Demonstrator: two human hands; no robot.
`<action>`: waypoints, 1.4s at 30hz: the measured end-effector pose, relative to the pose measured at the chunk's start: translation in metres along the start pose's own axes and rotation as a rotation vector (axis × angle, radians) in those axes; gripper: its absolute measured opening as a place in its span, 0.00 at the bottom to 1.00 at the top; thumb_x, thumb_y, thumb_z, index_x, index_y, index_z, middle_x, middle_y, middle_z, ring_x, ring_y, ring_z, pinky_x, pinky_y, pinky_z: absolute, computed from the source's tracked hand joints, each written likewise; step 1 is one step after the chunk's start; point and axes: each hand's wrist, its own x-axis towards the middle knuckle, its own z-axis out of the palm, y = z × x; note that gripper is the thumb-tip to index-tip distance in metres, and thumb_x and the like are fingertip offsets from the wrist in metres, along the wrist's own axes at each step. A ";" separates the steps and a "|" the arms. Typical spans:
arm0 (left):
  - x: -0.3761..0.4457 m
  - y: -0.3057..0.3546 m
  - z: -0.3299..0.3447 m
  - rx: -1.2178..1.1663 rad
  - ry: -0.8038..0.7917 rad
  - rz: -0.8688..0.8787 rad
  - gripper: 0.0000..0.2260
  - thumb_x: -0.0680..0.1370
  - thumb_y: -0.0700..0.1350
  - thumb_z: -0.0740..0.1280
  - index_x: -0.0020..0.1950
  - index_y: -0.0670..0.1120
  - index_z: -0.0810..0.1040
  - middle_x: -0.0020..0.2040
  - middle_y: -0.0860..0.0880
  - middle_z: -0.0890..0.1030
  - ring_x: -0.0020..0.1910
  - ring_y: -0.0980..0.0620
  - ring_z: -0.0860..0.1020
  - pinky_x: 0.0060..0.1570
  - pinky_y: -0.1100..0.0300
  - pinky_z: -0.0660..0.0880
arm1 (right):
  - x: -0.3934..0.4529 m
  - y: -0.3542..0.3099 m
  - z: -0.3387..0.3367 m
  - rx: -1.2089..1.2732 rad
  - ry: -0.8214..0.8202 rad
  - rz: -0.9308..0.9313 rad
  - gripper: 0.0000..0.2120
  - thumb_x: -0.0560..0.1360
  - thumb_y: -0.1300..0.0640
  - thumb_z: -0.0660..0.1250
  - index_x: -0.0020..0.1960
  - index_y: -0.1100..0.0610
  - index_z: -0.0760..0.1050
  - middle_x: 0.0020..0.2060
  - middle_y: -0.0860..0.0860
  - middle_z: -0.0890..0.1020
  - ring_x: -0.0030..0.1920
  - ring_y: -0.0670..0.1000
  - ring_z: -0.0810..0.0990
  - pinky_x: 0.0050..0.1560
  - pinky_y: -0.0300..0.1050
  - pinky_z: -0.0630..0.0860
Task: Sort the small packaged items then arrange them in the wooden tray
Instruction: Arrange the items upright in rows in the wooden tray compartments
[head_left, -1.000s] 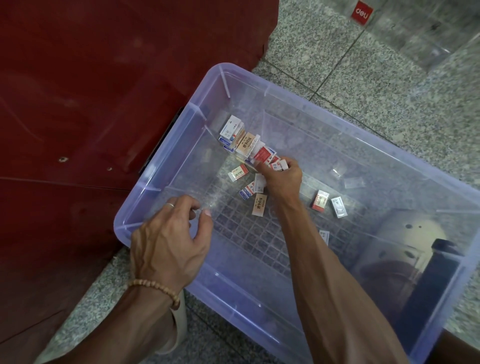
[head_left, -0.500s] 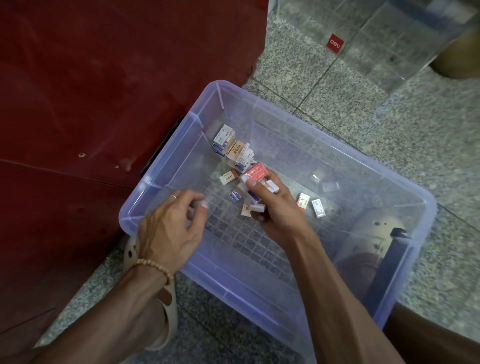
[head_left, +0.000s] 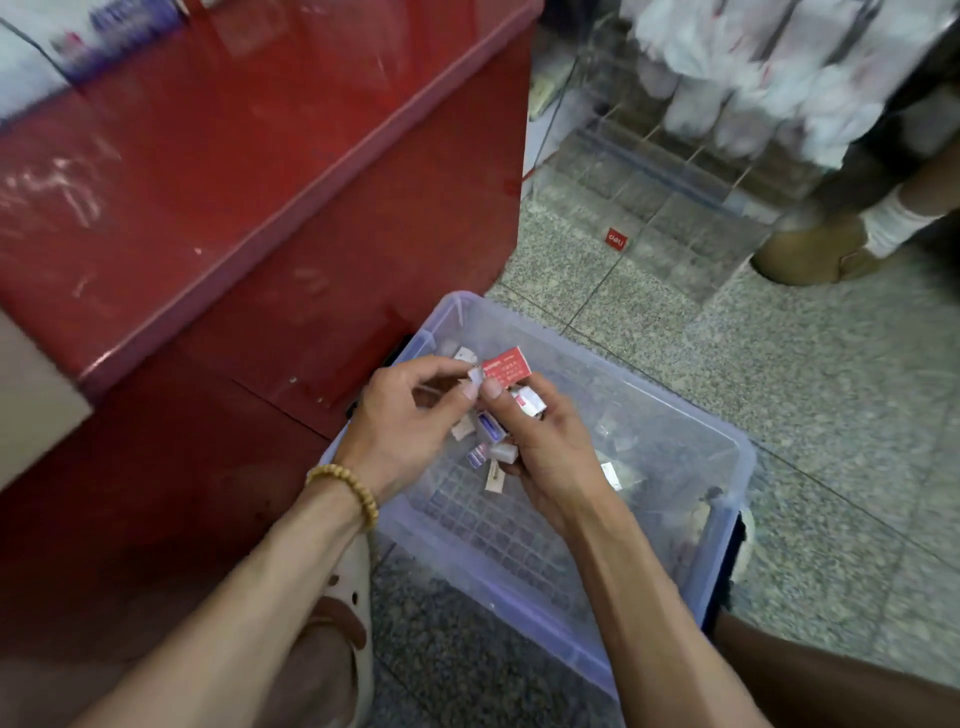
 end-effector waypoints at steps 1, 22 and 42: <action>-0.003 0.007 -0.003 -0.025 0.002 -0.002 0.04 0.77 0.42 0.70 0.49 0.48 0.83 0.43 0.50 0.83 0.39 0.60 0.80 0.38 0.60 0.80 | -0.004 -0.006 0.004 -0.005 -0.002 -0.013 0.15 0.66 0.40 0.78 0.47 0.48 0.83 0.36 0.52 0.79 0.40 0.58 0.71 0.37 0.48 0.64; -0.082 0.114 -0.070 -0.126 0.079 0.000 0.08 0.80 0.46 0.65 0.45 0.43 0.80 0.35 0.50 0.82 0.36 0.55 0.82 0.37 0.59 0.81 | -0.087 -0.091 0.068 -0.034 -0.106 -0.138 0.12 0.72 0.52 0.76 0.55 0.52 0.81 0.39 0.58 0.79 0.37 0.57 0.71 0.31 0.44 0.66; -0.146 0.101 -0.258 -0.302 0.606 0.014 0.03 0.75 0.36 0.71 0.48 0.42 0.82 0.41 0.43 0.82 0.34 0.52 0.82 0.32 0.64 0.77 | -0.093 -0.112 0.226 0.000 -0.205 -0.109 0.04 0.79 0.60 0.67 0.54 0.58 0.76 0.35 0.58 0.78 0.24 0.46 0.68 0.19 0.37 0.59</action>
